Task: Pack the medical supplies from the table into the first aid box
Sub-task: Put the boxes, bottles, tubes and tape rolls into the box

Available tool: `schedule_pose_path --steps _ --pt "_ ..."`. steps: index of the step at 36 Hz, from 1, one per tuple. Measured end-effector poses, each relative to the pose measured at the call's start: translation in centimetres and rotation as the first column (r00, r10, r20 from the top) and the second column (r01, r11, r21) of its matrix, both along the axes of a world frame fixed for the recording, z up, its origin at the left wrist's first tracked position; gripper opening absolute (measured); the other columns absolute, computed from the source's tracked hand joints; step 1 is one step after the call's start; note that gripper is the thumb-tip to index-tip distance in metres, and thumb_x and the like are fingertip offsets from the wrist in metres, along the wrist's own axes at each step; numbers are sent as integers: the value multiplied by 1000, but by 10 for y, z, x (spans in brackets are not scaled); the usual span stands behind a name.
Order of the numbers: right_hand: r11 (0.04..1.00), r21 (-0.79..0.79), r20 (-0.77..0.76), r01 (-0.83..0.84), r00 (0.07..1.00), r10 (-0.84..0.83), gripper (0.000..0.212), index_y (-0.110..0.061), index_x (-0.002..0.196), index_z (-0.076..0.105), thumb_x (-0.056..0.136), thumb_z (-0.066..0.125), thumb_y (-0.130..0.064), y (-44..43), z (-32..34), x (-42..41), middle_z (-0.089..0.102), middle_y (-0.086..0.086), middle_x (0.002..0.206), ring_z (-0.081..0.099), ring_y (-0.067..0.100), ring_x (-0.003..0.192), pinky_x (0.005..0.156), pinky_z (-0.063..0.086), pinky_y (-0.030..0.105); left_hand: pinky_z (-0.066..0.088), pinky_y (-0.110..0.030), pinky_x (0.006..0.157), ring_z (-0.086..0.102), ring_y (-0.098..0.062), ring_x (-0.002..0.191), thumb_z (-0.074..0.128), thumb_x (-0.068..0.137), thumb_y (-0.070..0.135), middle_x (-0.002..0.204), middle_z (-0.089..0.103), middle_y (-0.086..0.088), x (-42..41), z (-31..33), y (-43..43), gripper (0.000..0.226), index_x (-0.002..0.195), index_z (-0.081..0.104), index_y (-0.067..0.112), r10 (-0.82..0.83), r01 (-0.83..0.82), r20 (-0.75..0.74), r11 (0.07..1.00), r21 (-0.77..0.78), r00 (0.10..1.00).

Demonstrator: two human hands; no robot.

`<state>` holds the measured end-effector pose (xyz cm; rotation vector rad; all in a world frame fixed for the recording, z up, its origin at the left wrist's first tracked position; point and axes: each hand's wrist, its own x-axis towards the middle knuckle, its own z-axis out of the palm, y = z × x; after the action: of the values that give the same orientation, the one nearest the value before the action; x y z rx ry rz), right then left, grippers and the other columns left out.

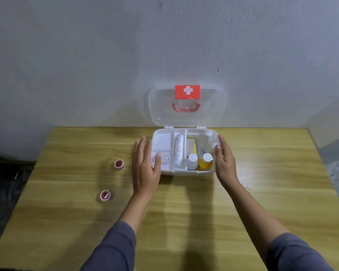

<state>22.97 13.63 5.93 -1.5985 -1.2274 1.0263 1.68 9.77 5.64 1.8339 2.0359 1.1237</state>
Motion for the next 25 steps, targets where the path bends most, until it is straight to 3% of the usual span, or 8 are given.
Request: schedule_pose_path --steps 5,10,14,18,25 --pt "1000 4 2 15 1000 -15 41 -15 140 34 100 33 -21 -1 -1 -2 38 2 148 34 14 136 109 25 24 34 -53 106 32 -36 135 46 90 36 142 40 -23 -64 -44 -64 56 132 46 -2 342 -331 75 935 -129 937" --pt "999 4 3 40 999 -40 41 -16 140 35 100 33 -21 -1 -3 -4 38 0 148 34 13 136 108 25 22 24 -55 112 24 -40 139 57 83 41 147 32 -26 -104 -81 -104 74 138 35 -4 457 -446 -39 843 -302 889" --pt "998 6 9 62 998 -62 40 -18 140 36 100 33 -22 0 -4 -6 39 -1 147 35 8 133 105 26 20 18 -48 116 18 -35 142 73 78 28 150 27 -24 -108 -85 -86 81 140 31 -3 428 -404 3 855 -325 904" --pt "996 11 8 94 996 -94 39 -18 139 38 100 34 -22 -1 -6 -8 41 -1 146 37 10 133 106 28 22 16 -31 114 18 -28 143 74 77 25 152 26 -20 -103 -84 -50 82 141 30 -1 356 -316 94 903 -291 930" --pt "992 9 16 125 992 -125 39 -19 138 39 100 34 -23 0 -6 -11 42 -4 145 38 8 132 106 28 22 27 -23 105 43 -32 130 66 84 12 139 46 -21 -103 -90 5 52 131 47 -1 229 -186 171 953 -238 958"
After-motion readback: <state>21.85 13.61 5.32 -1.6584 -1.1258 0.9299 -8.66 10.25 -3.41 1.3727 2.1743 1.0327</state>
